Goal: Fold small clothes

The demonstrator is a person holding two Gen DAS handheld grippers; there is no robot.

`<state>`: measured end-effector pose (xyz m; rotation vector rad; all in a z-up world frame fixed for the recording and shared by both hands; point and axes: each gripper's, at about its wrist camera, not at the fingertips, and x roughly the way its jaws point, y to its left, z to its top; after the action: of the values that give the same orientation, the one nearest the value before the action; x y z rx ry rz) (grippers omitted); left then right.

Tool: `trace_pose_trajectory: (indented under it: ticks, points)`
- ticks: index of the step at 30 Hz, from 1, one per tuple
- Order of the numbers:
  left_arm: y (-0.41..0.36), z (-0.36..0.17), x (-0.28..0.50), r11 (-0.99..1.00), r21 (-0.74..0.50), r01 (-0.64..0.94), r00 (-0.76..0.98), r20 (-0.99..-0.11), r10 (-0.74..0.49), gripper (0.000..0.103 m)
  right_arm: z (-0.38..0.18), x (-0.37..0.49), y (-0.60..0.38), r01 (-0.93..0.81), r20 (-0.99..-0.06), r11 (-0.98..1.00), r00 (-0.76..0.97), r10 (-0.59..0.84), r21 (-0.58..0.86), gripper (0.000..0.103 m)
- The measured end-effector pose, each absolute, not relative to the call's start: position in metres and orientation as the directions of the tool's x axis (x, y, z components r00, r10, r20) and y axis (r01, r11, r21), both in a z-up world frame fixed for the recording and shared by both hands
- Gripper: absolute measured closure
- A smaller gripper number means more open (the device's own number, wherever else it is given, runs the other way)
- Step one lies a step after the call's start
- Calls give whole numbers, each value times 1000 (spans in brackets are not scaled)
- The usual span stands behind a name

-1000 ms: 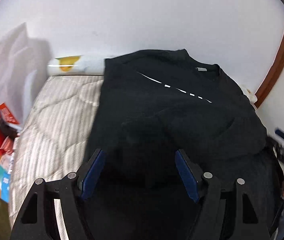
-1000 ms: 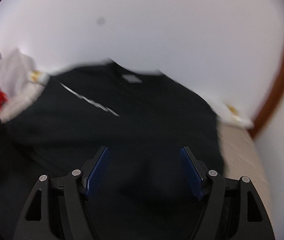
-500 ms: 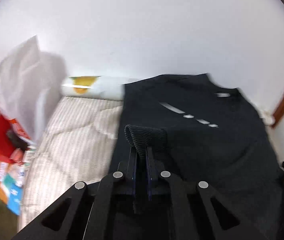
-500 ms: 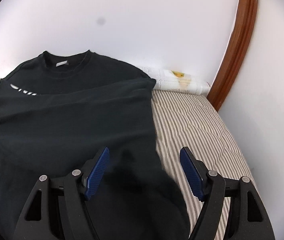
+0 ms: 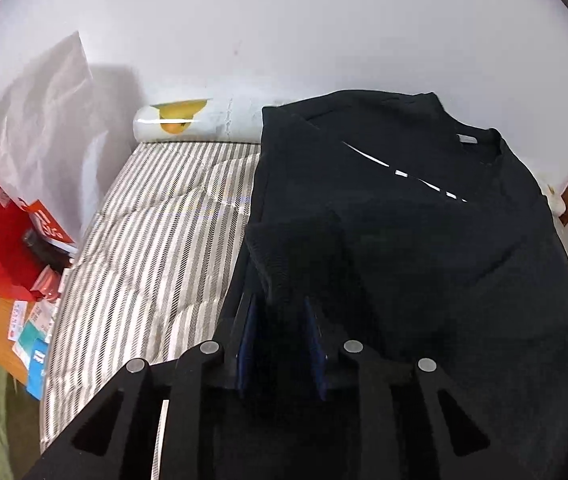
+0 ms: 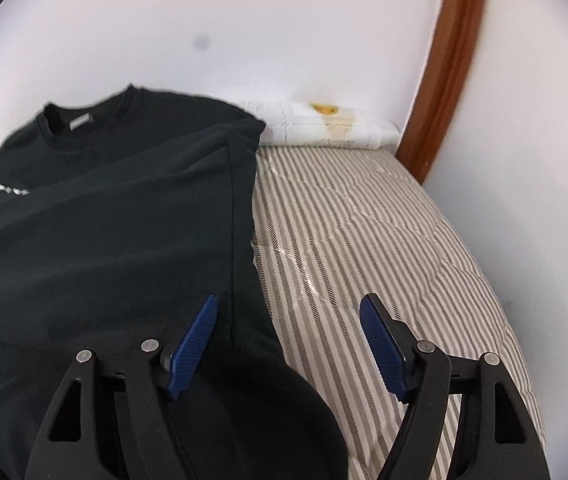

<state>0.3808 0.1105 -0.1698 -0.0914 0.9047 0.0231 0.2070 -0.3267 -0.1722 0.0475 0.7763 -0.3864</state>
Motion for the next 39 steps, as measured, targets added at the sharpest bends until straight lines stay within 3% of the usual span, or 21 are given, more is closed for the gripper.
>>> trace_pose_trajectory:
  ticks: [13, 17, 21, 22, 23, 25, 39]
  points:
    - [89, -127, 288, 998, -54, -14, 678, -734, -31, 79, -135, 115, -286, 321, -675, 944, 679, -290, -82, 30]
    - [88, -123, 252, 998, -68, 2, 676, -735, -51, 61, -138, 86, -273, 302, -688, 950, 672, -273, -81, 30]
    - [94, -129, 221, 996, -88, -6, 663, -746, -63, 61, -147, 56, -266, 279, -712, 957, 658, -246, -73, 30]
    - [96, -132, 215, 996, -91, -10, 659, -750, -61, 56, -150, 50, -265, 277, -719, 958, 652, -241, -70, 30]
    - [98, -137, 209, 995, -98, -11, 648, -758, -68, 41, -154, 43, -265, 280, -722, 958, 649, -242, -69, 30]
    - [103, -147, 195, 992, -126, -2, 630, -771, -96, 31, -165, 30, -265, 291, -732, 954, 634, -250, -73, 30]
    - [108, -199, 124, 991, -130, 4, 569, -815, -110, 36, -212, -31, -269, 285, -770, 956, 626, -126, 76, 30]
